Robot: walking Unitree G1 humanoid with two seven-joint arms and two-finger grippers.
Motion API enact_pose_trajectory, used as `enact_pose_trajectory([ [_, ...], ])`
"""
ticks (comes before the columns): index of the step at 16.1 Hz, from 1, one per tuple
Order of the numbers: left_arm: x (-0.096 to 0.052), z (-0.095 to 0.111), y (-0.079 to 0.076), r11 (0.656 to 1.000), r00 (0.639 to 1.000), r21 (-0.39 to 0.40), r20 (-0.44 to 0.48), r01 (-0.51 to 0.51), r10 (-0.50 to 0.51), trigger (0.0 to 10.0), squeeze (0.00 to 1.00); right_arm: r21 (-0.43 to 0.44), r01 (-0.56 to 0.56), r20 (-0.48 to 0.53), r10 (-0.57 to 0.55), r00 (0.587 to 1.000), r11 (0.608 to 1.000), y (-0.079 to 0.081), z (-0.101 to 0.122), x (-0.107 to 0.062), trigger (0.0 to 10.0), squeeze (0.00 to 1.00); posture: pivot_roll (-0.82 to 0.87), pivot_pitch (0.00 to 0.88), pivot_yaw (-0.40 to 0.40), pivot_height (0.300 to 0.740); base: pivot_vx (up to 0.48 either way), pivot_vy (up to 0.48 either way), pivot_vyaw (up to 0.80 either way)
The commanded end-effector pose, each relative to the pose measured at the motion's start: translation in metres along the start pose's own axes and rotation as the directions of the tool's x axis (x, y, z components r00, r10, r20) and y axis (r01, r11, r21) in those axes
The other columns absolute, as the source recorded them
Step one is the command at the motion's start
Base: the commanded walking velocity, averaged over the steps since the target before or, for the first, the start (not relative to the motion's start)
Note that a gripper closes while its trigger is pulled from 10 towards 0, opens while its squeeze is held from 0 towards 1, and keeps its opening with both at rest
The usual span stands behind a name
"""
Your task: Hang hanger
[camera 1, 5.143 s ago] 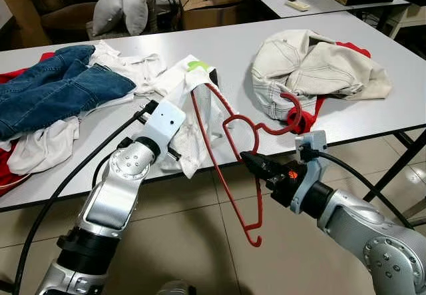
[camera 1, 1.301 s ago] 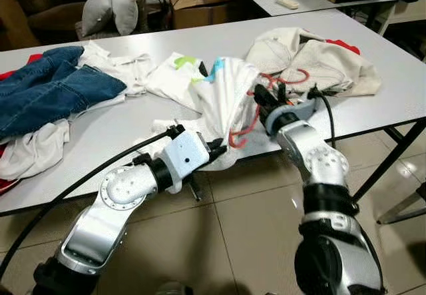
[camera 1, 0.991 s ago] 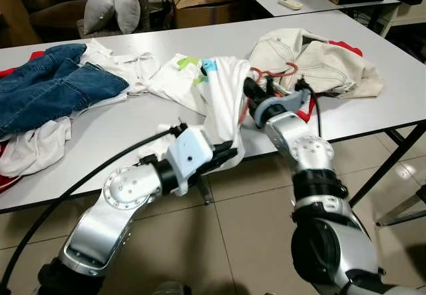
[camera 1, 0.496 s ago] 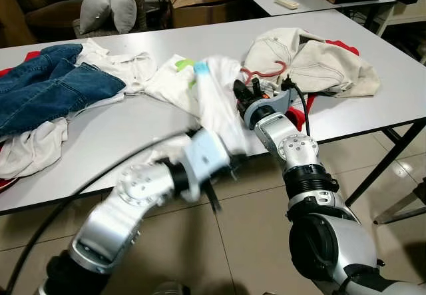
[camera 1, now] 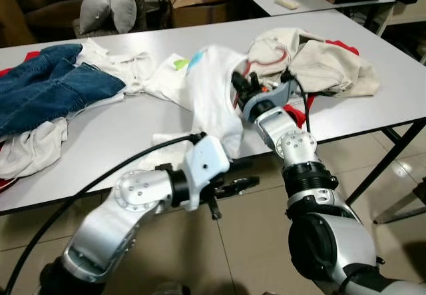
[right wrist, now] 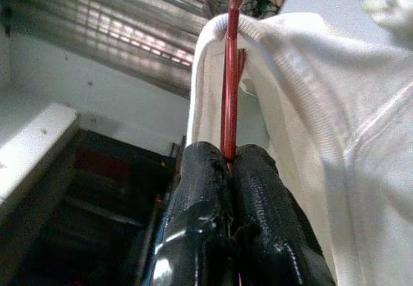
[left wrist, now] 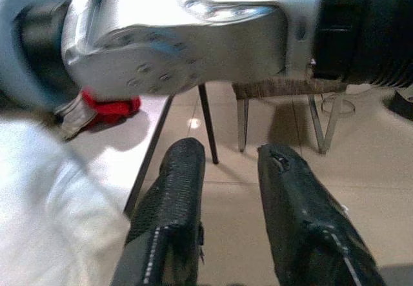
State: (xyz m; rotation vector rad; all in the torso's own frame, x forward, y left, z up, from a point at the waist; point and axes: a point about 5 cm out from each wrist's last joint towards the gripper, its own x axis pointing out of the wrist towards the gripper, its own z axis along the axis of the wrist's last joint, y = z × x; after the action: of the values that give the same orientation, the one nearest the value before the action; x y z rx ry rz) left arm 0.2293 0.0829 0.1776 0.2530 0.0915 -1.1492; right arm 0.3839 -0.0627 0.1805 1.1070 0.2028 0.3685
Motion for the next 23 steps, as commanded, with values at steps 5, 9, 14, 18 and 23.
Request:
enact_pose_trajectory([
  [5,-0.084,-0.030,0.022,0.937,0.957,-0.200,-0.096,-0.287,0.273,10.0,1.00,-0.178,-0.277,-0.028,0.277,0.961,0.944,0.005,0.014,-0.056,10.0,0.00,0.09,0.000,0.013,0.740,0.000,0.000,0.40],
  [9,-0.096,-0.036,0.032,0.839,0.886,-0.296,-0.071,-0.457,0.457,10.0,1.00,-0.273,-0.313,-0.042,0.314,0.948,0.909,0.002,0.019,-0.111,10.0,0.00,0.09,0.000,0.022,0.740,0.000,0.000,0.80],
  [14,-0.063,-0.046,0.034,0.753,0.816,-0.351,-0.057,-0.556,0.576,10.0,1.00,-0.374,-0.313,-0.146,0.277,0.950,0.873,0.012,0.019,-0.156,10.0,0.00,0.06,0.000,0.027,0.740,0.000,0.000,0.80],
  [18,-0.052,-0.041,0.028,0.760,0.824,-0.358,-0.052,-0.543,0.565,10.0,1.00,-0.464,-0.257,-0.206,0.179,0.962,0.848,0.012,0.019,-0.180,10.0,0.00,0.06,0.000,0.020,0.740,0.000,0.000,0.80],
  [23,-0.047,-0.045,0.024,0.753,0.820,-0.354,-0.075,-0.555,0.568,10.0,1.00,-0.486,-0.268,-0.290,0.135,0.947,0.832,0.012,0.005,-0.190,10.0,0.00,0.04,0.000,0.032,0.740,0.000,0.000,0.80],
])
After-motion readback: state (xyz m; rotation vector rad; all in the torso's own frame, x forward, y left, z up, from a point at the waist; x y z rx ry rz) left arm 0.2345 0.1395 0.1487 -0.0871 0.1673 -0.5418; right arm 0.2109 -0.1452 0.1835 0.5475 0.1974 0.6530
